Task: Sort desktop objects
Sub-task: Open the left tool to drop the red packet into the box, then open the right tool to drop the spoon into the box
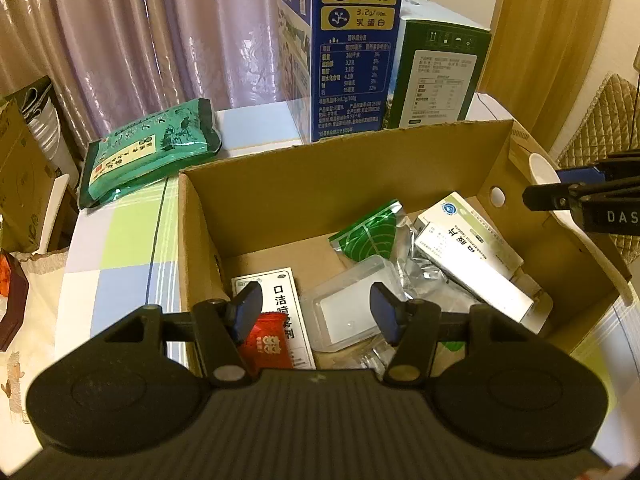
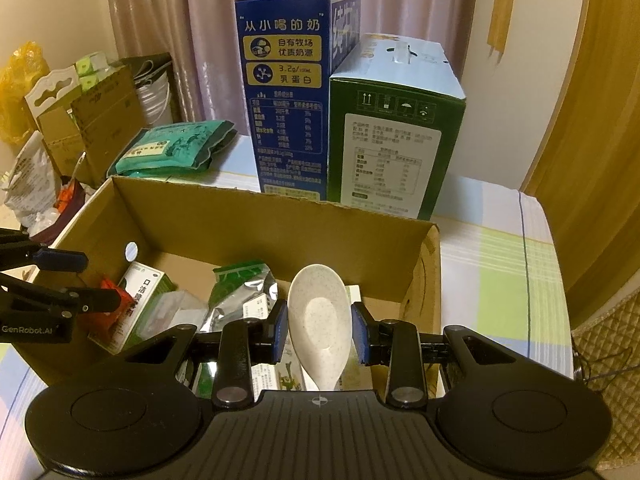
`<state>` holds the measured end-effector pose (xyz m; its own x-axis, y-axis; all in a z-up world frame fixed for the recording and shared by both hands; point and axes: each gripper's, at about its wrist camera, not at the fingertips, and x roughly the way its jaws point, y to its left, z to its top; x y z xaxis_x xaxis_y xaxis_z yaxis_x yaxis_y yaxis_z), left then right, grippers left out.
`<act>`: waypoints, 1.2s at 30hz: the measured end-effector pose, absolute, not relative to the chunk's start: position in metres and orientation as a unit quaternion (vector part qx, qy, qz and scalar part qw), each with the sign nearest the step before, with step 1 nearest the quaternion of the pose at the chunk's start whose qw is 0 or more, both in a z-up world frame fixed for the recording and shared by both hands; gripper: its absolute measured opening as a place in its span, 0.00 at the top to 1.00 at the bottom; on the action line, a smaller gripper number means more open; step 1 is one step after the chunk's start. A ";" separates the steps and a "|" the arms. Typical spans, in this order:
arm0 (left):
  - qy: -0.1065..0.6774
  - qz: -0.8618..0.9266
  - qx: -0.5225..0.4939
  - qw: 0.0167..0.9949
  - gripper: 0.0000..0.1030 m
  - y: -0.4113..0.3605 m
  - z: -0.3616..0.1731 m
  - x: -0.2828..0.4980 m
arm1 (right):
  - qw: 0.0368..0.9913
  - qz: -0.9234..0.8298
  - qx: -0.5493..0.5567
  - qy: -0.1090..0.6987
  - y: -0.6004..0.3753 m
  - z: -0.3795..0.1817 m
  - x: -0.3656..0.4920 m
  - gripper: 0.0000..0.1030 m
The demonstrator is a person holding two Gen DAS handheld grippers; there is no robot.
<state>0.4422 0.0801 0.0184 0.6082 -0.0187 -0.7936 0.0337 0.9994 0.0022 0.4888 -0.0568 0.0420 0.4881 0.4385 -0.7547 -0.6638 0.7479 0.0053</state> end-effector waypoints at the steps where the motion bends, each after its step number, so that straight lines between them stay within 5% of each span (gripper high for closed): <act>1: 0.442 -0.015 0.008 0.897 0.47 0.081 0.019 0.442 | 0.850 0.324 -0.145 0.388 -0.057 0.042 0.489 0.71; 12: 0.439 -0.015 0.008 0.898 0.47 0.084 0.021 0.439 | 0.853 0.333 -0.140 0.376 -0.050 0.047 0.487 0.70; 13: 0.438 -0.015 0.007 0.899 0.47 0.084 0.021 0.438 | 0.855 0.334 -0.138 0.372 -0.050 0.048 0.487 0.68; 16: 0.437 -0.015 0.007 0.899 0.47 0.086 0.022 0.436 | 0.861 0.332 -0.130 0.362 -0.050 0.051 0.486 0.32; 24: 0.430 -0.009 0.007 0.903 0.46 0.088 0.026 0.426 | 0.859 0.332 -0.130 0.368 -0.057 0.052 0.485 0.32; 36: 0.403 -0.003 -0.010 0.915 0.13 0.081 0.056 0.379 | 0.854 0.329 -0.127 0.382 -0.082 0.067 0.446 0.05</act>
<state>0.3788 0.0815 0.0558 0.6752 -0.0133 -0.7375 -0.0034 0.9998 -0.0212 0.4459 -0.0822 0.0674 0.4918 0.4655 -0.7358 -0.6598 0.7507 0.0339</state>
